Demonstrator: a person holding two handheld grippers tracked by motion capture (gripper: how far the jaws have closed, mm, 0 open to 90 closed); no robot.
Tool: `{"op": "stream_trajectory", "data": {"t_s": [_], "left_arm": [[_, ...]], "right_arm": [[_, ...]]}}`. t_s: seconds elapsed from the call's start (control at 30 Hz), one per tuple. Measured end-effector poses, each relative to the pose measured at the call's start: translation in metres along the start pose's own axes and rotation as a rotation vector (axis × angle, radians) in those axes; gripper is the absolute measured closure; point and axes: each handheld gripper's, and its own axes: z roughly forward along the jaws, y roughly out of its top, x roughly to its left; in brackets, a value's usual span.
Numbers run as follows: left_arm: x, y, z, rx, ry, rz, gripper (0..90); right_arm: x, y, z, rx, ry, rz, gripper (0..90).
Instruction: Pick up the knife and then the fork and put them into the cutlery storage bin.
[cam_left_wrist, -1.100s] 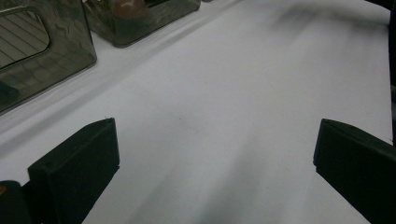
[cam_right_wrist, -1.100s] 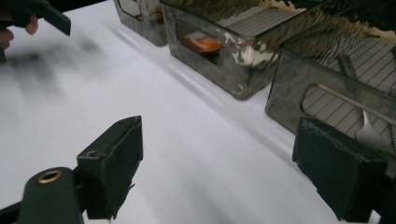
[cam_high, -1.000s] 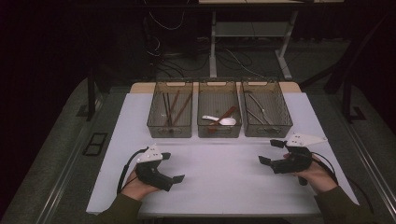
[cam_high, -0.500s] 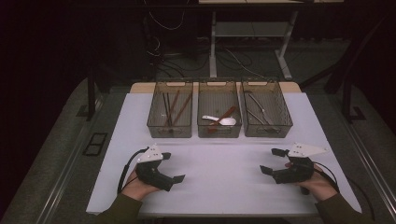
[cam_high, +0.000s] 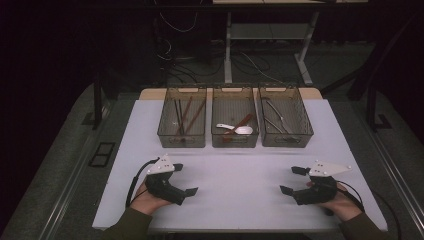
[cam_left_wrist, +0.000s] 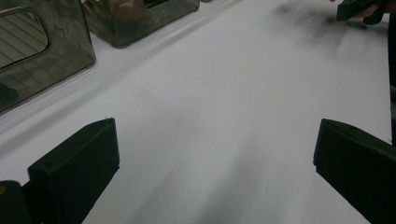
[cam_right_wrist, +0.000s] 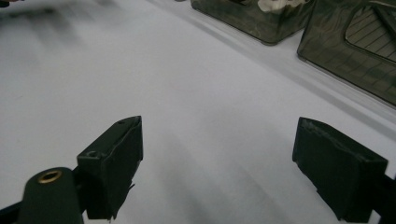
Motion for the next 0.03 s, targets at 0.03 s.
{"op": "stream_trajectory", "data": {"t_s": [0.03], "left_arm": [[0.0001, 0.0000, 0.0000, 0.000, 0.001, 0.000, 0.0]], "right_arm": [[0.0004, -0.0001, 0.0002, 0.001, 0.002, -0.001, 16.1]]}}
